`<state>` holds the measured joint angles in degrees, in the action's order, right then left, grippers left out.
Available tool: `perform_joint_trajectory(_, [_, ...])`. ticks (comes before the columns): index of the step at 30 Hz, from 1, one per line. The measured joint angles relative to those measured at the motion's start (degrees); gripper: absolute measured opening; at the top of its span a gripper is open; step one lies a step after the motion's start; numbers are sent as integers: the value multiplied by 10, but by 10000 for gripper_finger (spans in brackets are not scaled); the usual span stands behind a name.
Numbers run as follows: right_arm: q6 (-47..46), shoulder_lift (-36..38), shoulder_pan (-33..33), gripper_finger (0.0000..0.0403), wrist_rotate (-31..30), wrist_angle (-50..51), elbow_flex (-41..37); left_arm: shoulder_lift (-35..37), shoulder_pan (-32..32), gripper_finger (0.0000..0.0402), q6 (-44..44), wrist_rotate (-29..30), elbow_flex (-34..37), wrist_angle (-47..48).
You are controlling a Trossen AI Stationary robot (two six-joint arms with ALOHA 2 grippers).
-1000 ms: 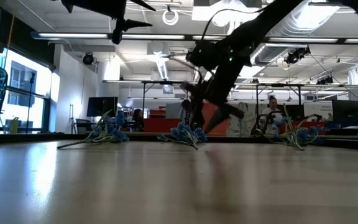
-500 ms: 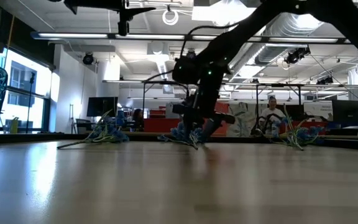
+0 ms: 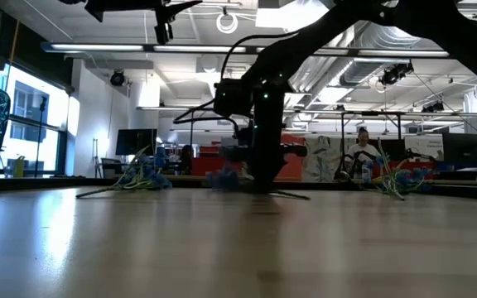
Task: Sort flowers into vase by color
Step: Put the middle blue flowers into the transparent vase
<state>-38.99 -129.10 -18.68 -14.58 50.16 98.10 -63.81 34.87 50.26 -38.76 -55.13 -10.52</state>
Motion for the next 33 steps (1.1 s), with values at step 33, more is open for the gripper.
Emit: perform_joint_trajectory(33, [124, 884, 427, 1, -43, -728, -747, 54, 66, 168, -38, 86, 0, -41])
